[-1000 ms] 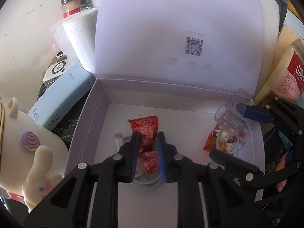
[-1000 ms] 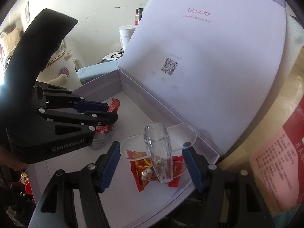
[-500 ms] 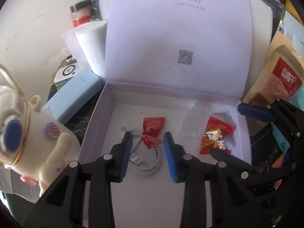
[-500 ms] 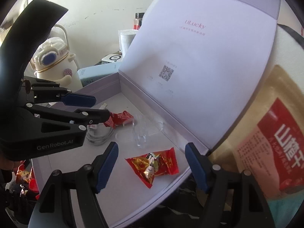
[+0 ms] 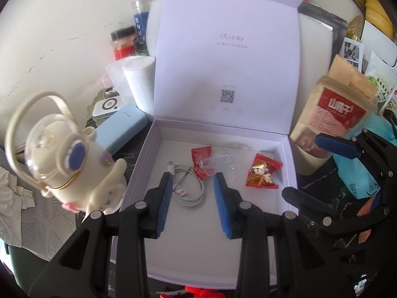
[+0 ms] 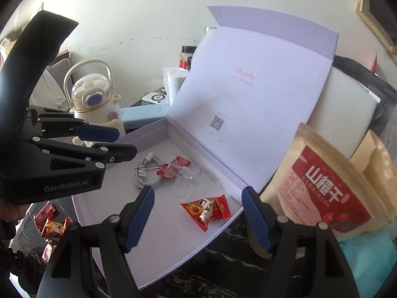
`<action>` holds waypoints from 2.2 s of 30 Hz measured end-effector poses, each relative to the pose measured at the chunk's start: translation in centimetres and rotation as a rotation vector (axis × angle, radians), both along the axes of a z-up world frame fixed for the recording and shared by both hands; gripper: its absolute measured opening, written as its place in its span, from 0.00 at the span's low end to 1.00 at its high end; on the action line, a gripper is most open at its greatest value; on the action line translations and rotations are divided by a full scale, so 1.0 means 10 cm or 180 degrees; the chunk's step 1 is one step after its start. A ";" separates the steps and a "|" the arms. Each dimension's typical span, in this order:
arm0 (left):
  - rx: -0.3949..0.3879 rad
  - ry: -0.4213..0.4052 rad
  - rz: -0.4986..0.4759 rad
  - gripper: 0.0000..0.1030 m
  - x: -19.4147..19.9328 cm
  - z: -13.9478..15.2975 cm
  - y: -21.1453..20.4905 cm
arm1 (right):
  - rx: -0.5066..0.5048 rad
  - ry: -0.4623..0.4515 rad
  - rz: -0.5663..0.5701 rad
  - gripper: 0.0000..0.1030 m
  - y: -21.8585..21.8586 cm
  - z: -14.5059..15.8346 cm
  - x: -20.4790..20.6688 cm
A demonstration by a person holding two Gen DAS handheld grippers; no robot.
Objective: Organize objects
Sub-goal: 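Open both tools to release the red candy and clear stand in the box, then move both open tools back from the box to the candies on the table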
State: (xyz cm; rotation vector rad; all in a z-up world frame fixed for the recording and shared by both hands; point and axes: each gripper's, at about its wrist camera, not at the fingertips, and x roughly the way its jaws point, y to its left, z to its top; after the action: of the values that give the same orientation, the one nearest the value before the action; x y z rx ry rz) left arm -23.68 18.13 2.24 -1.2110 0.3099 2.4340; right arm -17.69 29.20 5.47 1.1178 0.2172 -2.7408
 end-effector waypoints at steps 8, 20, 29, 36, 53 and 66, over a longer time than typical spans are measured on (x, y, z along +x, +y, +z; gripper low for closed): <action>0.0014 0.0118 0.0042 0.31 0.31 0.25 -0.11 | -0.0026 0.0140 0.0000 0.71 -0.07 0.21 0.26; 0.0000 0.0336 0.0134 0.42 0.85 0.60 -0.30 | -0.0054 0.0353 0.0039 0.71 -0.19 0.52 0.81; 0.0011 0.0421 0.0265 0.57 1.19 0.71 -0.47 | -0.0049 0.0430 0.0081 0.71 -0.26 0.62 1.16; -0.0009 0.0442 0.0344 0.64 1.43 0.72 -0.57 | -0.0053 0.0446 0.0109 0.73 -0.31 0.63 1.40; 0.0010 0.0327 0.0548 0.67 1.98 0.45 -0.89 | -0.0067 0.0316 0.0315 0.73 -0.55 0.39 1.84; 0.0025 0.0133 0.0695 0.67 2.19 0.10 -1.20 | -0.0137 0.0110 0.0428 0.73 -0.78 0.06 1.97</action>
State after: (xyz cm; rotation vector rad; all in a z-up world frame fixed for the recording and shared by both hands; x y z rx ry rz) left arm -1.78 6.09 3.29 -1.2498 0.1880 2.6458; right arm 2.02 21.38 6.10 1.0070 0.2283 -2.6350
